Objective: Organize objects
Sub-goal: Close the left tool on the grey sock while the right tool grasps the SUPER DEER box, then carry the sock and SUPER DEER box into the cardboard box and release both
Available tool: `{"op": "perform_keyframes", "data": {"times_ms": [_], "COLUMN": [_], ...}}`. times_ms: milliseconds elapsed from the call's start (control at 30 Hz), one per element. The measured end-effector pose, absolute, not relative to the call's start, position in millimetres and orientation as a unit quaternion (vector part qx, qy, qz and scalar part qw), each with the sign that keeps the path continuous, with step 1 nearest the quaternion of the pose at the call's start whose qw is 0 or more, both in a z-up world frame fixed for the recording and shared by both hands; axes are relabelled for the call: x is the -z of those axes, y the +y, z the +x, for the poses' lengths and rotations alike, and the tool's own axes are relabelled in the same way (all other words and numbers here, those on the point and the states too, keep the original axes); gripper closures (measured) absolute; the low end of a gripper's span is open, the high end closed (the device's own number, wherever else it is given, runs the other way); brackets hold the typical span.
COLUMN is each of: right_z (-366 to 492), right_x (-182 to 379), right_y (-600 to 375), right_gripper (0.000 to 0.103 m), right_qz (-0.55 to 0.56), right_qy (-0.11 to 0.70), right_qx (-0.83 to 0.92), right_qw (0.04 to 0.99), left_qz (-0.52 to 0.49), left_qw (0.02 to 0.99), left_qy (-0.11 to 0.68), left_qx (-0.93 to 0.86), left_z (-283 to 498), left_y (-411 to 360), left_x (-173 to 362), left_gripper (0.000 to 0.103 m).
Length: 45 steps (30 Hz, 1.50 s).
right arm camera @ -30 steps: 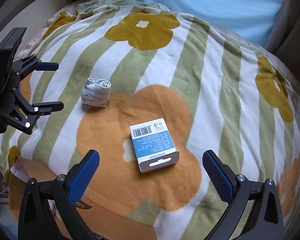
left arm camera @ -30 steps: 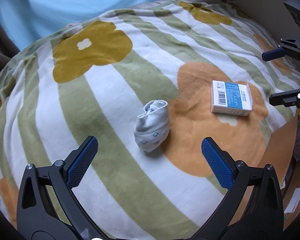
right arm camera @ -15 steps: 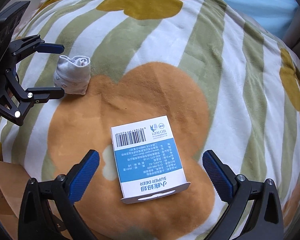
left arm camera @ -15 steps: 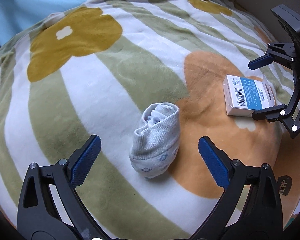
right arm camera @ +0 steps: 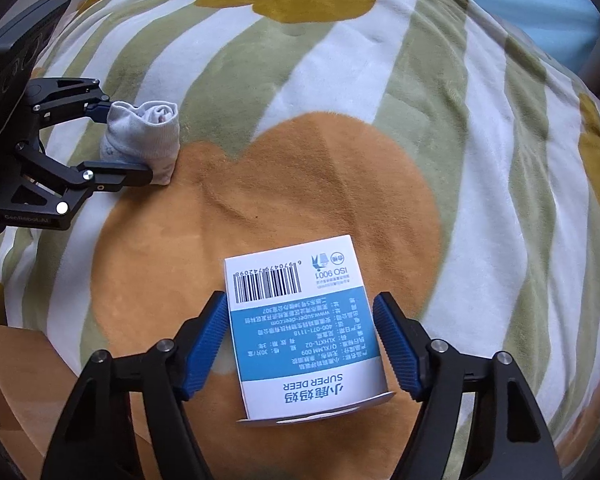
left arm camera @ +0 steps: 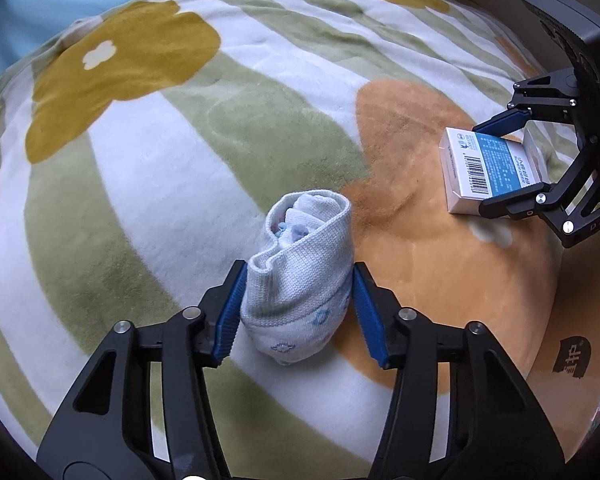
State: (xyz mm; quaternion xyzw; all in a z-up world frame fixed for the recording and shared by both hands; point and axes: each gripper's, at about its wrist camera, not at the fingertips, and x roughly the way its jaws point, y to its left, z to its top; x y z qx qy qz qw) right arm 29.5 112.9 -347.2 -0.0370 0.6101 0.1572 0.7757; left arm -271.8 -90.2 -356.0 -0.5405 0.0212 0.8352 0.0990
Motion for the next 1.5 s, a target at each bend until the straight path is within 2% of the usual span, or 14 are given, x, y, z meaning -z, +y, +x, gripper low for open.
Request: {"op": "perform_keyframes", "data": {"times_ms": [300,633,1000,1500], "right_z": [24,15,7,-83], "right_x": [344,318,255,157], "right_y": [112,107,107,115], "right_gripper": [0.037,0.038,0.038,0.038], "right_qz": [-0.032,-0.008,0.029,0.067], "right_qy": [0.605,0.586,0.553,0.504], "right_qx": [-0.149,-0.126,-0.11,-0.095], "right_qw": [0.781,0.801,0.826,0.856], "left_qz": [-0.538,-0.52,-0.491,-0.429], "left_qw": [0.097,0.078,0.041,-0.019], "left_qy": [0.021,0.019,0.003,-0.021], "left_qx": [-0.837,-0.85,-0.87,-0.903], "left_z": [-270,-253,-209,-108], "left_y": [-89,-87,-77,-18], "left_x": [352,318,262,161], "left_gripper": [0.058,0.058,0.058,0.058]}}
